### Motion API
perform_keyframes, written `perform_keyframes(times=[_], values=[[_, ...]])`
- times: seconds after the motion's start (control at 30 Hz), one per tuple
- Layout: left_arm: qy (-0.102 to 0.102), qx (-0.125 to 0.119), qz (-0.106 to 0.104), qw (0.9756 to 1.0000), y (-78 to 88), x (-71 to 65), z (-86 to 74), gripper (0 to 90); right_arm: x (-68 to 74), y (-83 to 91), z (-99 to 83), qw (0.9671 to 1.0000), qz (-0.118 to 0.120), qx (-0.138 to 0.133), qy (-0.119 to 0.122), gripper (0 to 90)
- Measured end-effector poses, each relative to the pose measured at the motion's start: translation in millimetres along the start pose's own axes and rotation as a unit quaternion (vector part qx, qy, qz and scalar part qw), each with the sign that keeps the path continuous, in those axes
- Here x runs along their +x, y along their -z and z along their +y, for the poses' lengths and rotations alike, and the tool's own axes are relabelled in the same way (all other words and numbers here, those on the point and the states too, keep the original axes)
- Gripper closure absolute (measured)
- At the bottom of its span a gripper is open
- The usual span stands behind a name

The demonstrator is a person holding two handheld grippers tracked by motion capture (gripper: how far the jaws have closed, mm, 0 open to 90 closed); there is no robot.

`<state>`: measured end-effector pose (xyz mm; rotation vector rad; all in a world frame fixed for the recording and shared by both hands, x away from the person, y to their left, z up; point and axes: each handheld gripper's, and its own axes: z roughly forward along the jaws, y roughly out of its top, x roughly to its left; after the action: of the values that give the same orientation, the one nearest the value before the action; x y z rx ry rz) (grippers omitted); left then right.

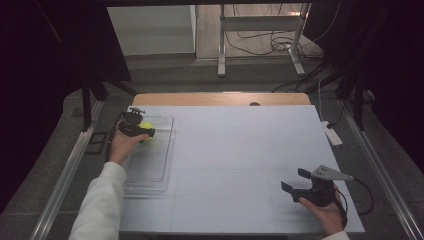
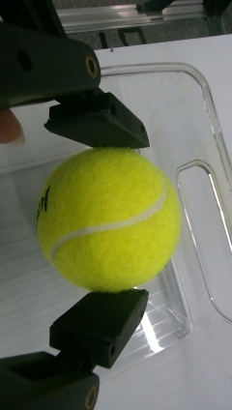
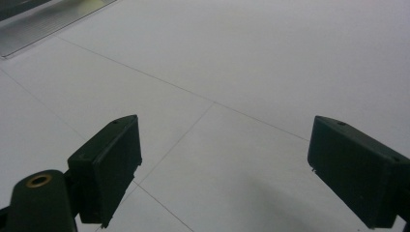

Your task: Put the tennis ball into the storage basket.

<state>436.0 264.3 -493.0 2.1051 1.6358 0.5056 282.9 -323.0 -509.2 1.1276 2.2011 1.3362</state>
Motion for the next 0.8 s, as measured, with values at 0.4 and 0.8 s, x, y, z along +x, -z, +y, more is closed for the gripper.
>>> perform_keyframes(times=[0.4, 0.8], values=[[-0.006, 0.006, 0.007, 0.9999, -3.5, -2.5, -0.8, 25.9, -0.2, 0.2, -0.2, 1.0000, 0.000, 0.000, -0.001, 11.9], [0.006, -0.017, -0.004, 0.9998, 1.9, -0.9, -0.5, 16.4, -0.3, 0.2, -0.2, 1.0000, 0.000, 0.000, -0.001, 11.8]])
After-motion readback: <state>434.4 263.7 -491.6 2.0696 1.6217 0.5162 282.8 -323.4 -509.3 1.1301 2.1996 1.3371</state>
